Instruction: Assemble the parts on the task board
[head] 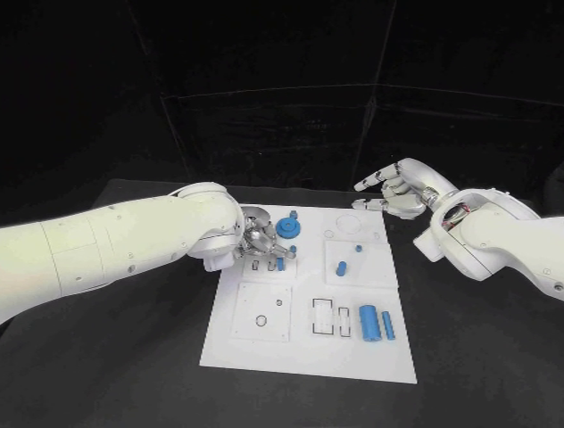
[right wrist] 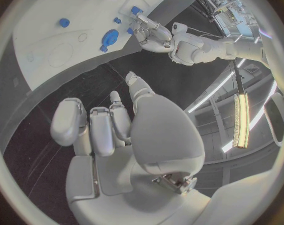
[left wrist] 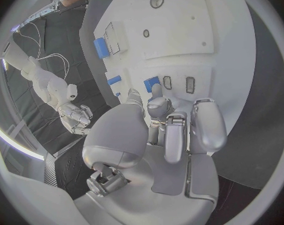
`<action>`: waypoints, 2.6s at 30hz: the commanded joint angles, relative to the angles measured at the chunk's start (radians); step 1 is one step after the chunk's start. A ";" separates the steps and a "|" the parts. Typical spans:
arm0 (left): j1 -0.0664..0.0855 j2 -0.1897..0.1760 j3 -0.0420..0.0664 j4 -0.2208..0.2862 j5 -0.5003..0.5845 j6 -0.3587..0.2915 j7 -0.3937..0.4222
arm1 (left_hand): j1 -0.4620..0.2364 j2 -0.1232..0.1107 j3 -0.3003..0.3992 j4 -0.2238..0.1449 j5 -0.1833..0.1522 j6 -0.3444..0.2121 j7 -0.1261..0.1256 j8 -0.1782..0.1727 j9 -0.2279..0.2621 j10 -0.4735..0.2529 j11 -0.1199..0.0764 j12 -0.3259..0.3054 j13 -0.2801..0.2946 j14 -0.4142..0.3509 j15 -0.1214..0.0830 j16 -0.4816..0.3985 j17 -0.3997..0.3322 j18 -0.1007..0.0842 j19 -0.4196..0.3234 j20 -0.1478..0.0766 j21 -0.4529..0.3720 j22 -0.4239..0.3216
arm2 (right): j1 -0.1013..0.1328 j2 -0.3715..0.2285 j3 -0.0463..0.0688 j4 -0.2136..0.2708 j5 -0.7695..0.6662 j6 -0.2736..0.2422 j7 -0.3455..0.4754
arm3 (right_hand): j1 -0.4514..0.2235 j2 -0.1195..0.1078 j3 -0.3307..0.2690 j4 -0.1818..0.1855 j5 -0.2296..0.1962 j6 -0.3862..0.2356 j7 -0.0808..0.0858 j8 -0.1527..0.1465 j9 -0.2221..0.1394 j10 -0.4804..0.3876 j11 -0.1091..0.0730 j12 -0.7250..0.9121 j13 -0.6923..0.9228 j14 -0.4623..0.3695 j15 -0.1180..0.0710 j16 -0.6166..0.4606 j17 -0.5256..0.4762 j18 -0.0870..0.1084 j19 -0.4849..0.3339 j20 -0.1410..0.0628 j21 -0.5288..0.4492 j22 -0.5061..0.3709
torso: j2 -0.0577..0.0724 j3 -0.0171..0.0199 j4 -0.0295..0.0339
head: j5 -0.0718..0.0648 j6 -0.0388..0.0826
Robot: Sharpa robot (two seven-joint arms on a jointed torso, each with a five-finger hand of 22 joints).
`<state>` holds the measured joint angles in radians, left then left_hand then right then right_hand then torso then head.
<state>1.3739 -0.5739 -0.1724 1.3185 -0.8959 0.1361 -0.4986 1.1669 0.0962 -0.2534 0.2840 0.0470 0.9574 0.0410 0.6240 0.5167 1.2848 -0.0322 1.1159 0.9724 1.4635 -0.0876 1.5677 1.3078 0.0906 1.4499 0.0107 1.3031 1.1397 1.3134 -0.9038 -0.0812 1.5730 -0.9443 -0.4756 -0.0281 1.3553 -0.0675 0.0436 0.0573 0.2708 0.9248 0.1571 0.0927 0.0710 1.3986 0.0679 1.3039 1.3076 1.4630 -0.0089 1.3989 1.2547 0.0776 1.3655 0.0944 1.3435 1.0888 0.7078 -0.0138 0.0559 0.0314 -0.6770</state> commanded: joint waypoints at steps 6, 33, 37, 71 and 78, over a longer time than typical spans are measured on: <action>0.005 0.012 0.000 -0.017 -0.029 0.042 -0.012 | 0.006 0.008 0.000 -0.005 0.002 -0.009 -0.002 0.007 0.005 0.002 0.001 0.008 0.007 0.107 -0.004 0.003 0.263 -0.012 -0.003 0.004 0.006 0.006 | 0.002 0.003 0.001 -0.002 0.000 0.009 -0.010 | 0.002 0.008 -0.001 -0.002 0.004 0.006 -0.003 0.005 0.001 0.001 -0.004 -0.002 0.029 0.043 -0.007 -0.004 0.001 0.014 0.001 -0.005 -0.006 -0.001 | 0.000 -0.0005 0.0003 | 0.002 -0.006; 0.005 0.049 -0.003 -0.056 -0.048 0.089 -0.018 | 0.026 0.008 0.003 -0.017 0.002 -0.017 -0.003 0.020 0.019 0.003 0.001 0.017 0.013 0.107 -0.004 0.003 0.263 -0.013 -0.005 0.005 0.015 0.017 | 0.002 0.013 0.001 -0.010 -0.001 0.018 -0.013 | 0.001 0.008 -0.002 -0.001 0.007 0.006 -0.003 0.005 0.001 0.000 -0.004 -0.003 0.028 0.043 -0.007 -0.006 -0.001 0.015 0.000 -0.005 -0.008 -0.004 | 0.001 -0.0004 -0.0002 | 0.000 -0.018; 0.005 0.051 -0.004 -0.057 -0.051 0.096 -0.018 | 0.029 0.007 0.003 -0.019 0.002 -0.018 -0.003 0.022 0.021 0.003 0.001 0.017 0.013 0.107 -0.004 0.003 0.263 -0.013 -0.005 0.005 0.016 0.019 | 0.002 0.013 0.001 -0.012 -0.001 0.018 -0.013 | 0.000 0.009 -0.002 -0.001 0.009 0.006 -0.003 0.006 0.001 -0.001 -0.004 -0.005 0.026 0.043 -0.007 -0.007 -0.002 0.015 0.000 -0.005 -0.009 -0.006 | 0.001 -0.0002 0.0003 | 0.000 -0.019; 0.005 0.035 -0.004 -0.022 -0.041 0.006 -0.004 | 0.208 0.003 0.469 -0.176 0.013 -0.063 -0.002 0.000 0.033 -0.012 -0.004 0.004 0.002 0.107 -0.005 0.003 0.263 -0.011 -0.023 0.002 0.027 0.037 | 0.002 0.019 0.001 -0.026 -0.001 0.037 -0.014 | -0.005 0.012 -0.004 0.002 0.017 0.008 -0.003 0.007 0.001 0.000 -0.005 -0.004 0.026 0.043 -0.008 -0.008 -0.003 0.015 0.001 -0.006 -0.011 -0.008 | 0.000 -0.0005 0.0020 | 0.002 -0.026; 0.005 0.003 -0.004 0.012 -0.025 -0.052 0.004 | 0.067 -0.130 0.816 -0.192 0.011 -0.061 -0.001 0.028 0.061 0.000 -0.001 0.012 0.001 0.107 -0.003 0.003 0.263 -0.012 -0.024 0.007 0.029 0.047 | 0.002 0.021 0.001 -0.032 -0.001 0.042 -0.016 | -0.006 0.012 -0.004 0.002 0.020 0.008 -0.004 0.008 0.001 -0.001 -0.005 -0.007 0.024 0.043 -0.008 -0.010 -0.006 0.016 0.000 -0.006 -0.012 -0.010 | 0.000 0.0001 0.0033 | 0.004 -0.028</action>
<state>1.3779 -0.5681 -0.1768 1.3241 -0.9357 0.1406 -0.5076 1.2422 -0.0324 0.4118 0.2333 0.0551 0.8973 0.0379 0.6480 0.5772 1.2797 -0.0342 1.1267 0.9736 1.4634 -0.0947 1.5677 1.3075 0.0915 1.4309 0.0148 1.3266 1.1855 1.3135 -0.8840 -0.0814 1.5416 -0.9447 -0.4447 -0.0446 1.3515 -0.0638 0.0436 0.0575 0.2876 0.9284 0.1536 0.0968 0.0707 1.3987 0.0679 1.3039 1.3076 1.4670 -0.0128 1.3943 1.2496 0.0775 1.3655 0.0945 1.3349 1.0799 0.7084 -0.0140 0.0585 0.0335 -0.7043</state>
